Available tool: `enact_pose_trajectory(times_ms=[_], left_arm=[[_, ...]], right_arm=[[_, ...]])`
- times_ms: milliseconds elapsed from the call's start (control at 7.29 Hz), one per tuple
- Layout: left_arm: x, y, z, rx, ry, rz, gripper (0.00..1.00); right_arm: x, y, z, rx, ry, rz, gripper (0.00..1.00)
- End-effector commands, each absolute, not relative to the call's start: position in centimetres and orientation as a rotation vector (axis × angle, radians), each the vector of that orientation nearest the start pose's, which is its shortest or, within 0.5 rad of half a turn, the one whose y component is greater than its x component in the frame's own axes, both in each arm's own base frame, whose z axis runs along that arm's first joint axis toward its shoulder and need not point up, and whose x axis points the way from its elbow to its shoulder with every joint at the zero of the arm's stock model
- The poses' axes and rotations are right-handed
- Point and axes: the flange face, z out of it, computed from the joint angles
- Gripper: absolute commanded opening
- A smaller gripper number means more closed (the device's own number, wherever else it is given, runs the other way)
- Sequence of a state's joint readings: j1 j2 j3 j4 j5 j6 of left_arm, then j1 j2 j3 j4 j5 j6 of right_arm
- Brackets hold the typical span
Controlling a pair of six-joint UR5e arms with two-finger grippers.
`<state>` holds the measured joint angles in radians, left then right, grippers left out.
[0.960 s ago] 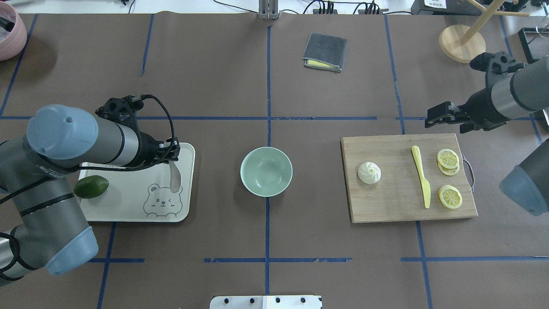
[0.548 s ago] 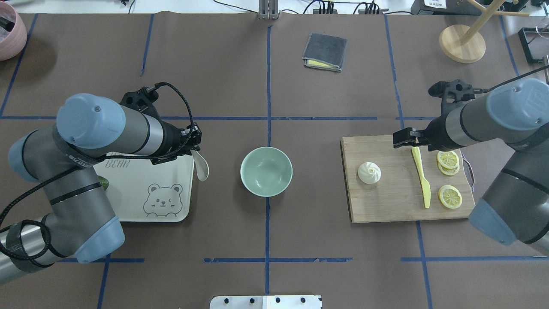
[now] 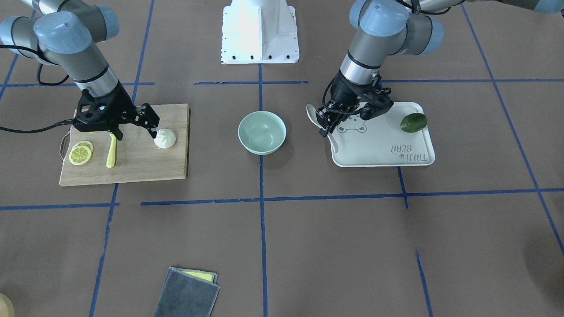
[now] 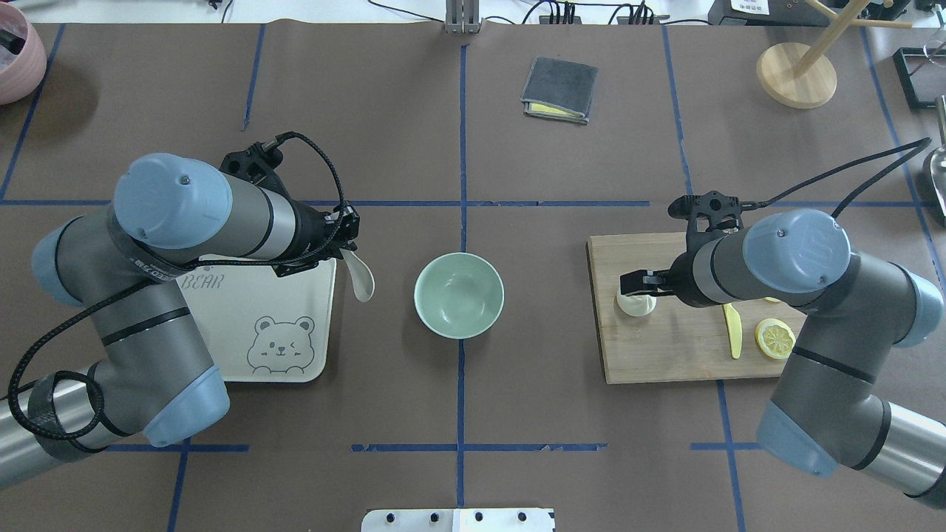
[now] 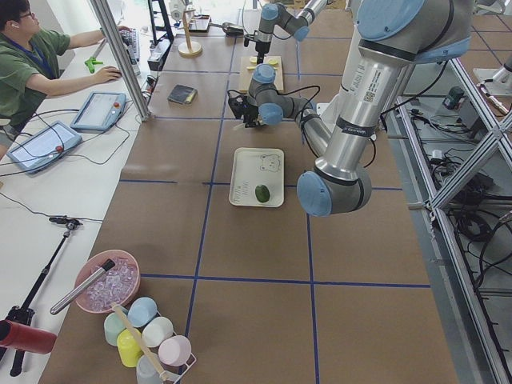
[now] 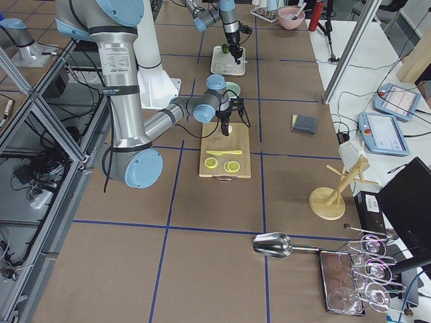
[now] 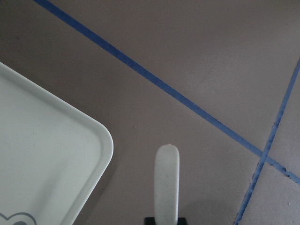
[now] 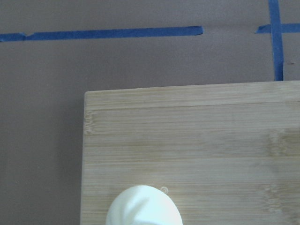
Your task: Put spoon and bun in bowl
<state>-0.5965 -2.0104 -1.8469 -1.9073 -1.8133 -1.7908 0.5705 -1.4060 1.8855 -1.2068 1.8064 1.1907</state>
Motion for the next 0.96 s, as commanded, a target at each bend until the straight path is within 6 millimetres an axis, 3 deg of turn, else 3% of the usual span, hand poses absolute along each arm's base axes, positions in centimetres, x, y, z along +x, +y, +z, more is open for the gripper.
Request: enact_pose_trajectory(times_ms=[0, 274, 411, 685, 823], left_arm=[[44.4, -43.4, 25.1, -0.02, 1.088, -0.61, 0.0], [44.4, -43.4, 25.0, -0.02, 1.088, -0.61, 0.0], [44.5, -43.4, 25.1, -0.021, 1.086, -0.61, 0.0], [45.3, -43.9, 24.6, -0.035, 1.089, -0.634, 0.0], [46.5, -44.7, 24.1, -0.048, 1.085, -0.654, 0.0]], right_arm=[[-42.9, -38.7, 38.6, 0.191, -0.846, 0.058, 0.92], [-43.4, -38.9, 38.7, 0.189, -0.839, 0.057, 0.88], [-43.5, -38.9, 38.8, 0.189, -0.837, 0.055, 0.74], [-43.5, -38.9, 38.7, 0.188, -0.838, 0.055, 0.16], [-43.4, -38.9, 38.5, 0.189, -0.842, 0.055, 0.0]])
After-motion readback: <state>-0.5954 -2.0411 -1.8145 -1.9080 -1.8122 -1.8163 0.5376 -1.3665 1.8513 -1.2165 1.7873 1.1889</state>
